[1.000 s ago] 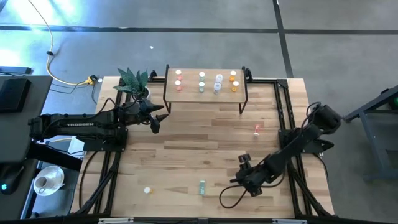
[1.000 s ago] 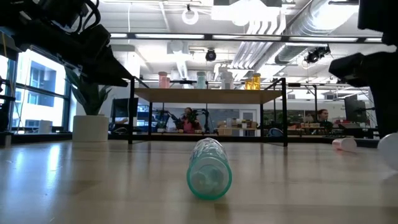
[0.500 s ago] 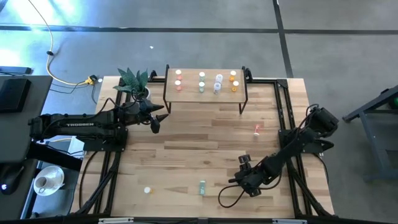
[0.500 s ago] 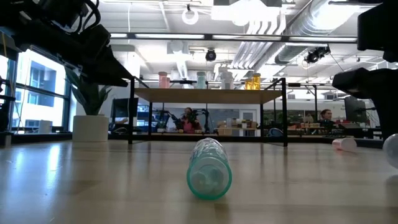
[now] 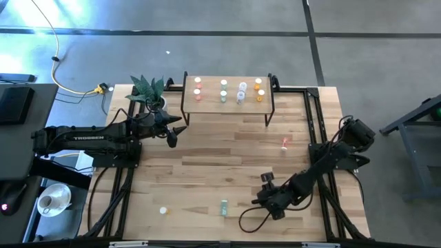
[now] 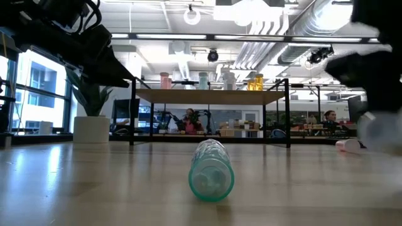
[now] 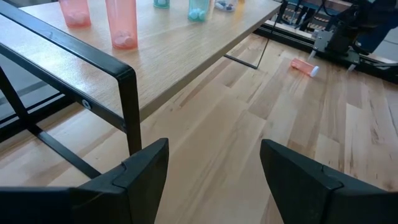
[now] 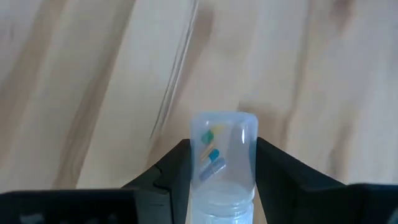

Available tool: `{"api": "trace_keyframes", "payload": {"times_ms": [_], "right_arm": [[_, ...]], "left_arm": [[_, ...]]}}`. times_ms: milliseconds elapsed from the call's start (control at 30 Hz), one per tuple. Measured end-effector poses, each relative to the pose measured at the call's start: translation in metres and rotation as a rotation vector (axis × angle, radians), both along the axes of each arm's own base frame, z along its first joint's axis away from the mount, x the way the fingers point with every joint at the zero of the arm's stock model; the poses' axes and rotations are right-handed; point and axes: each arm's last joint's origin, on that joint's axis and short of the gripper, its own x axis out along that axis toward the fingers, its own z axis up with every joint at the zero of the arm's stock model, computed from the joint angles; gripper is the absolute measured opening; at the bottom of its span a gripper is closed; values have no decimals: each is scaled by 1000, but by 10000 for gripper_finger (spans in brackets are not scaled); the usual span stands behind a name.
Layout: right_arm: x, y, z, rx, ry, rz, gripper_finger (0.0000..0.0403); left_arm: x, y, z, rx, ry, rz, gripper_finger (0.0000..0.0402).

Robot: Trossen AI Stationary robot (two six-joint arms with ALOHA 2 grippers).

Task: Pick and place medicine bottles onto shelf by color
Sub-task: Put the transparent pill bottle aligned with the other transparent pill bottles on the shelf

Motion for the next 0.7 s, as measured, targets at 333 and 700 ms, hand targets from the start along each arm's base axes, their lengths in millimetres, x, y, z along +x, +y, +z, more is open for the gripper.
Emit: {"api": "trace_keyframes", "payload": {"times_ms": [333, 700], "right_arm": [[40, -3, 42, -339, -343, 93, 128], [73, -43, 54, -628, -330, 293, 127]], "left_arm": [[1, -1, 0, -50, -30, -12, 243], [5, -5, 7, -145, -157, -123, 243]]}}
